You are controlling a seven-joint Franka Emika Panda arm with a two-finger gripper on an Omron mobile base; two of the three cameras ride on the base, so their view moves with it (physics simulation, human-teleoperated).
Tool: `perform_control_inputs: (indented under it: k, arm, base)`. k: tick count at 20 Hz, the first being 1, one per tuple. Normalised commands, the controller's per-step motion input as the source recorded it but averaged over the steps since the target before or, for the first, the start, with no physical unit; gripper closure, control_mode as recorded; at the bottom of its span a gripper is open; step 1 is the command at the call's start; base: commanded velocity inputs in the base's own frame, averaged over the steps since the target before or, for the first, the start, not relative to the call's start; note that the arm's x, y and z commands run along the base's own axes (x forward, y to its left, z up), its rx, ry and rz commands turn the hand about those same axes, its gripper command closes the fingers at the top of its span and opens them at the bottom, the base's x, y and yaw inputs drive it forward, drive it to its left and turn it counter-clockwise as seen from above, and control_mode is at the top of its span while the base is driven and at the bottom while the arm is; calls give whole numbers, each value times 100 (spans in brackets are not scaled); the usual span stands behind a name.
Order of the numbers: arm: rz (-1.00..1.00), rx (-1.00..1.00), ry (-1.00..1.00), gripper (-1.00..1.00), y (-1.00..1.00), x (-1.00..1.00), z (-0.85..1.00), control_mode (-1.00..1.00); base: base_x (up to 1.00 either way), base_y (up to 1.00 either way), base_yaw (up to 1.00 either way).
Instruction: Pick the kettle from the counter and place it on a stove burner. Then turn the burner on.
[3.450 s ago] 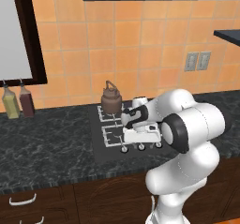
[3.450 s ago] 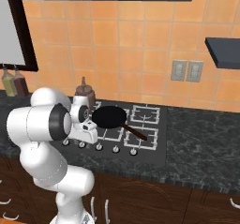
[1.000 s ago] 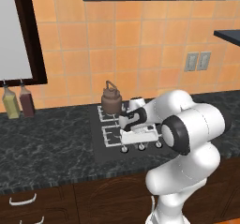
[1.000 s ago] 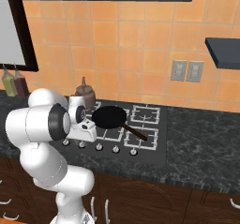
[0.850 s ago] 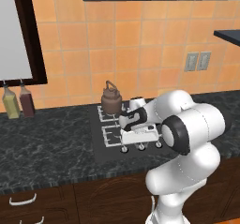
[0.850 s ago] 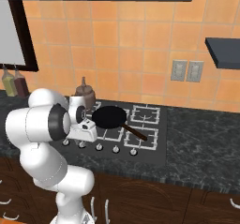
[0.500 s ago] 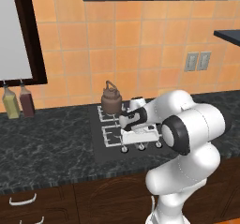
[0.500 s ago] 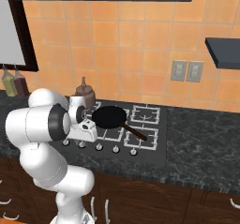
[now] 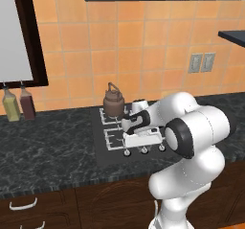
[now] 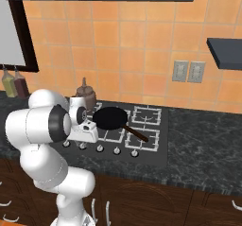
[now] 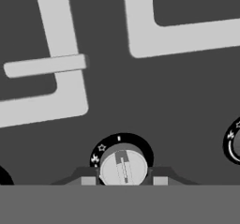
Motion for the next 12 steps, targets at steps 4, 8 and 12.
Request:
perform_control_inputs:
  k: [4,8,12]
  arm:
    - [7,0,0,100,0,-1,-1,-100]
    - [5,0,0,100,-2,-1,-1,-100]
    - [12,0,0,100,-5,0,-1,-100]
  base:
    - [0,0,0]
    - [0,0,0]
    - [0,0,0]
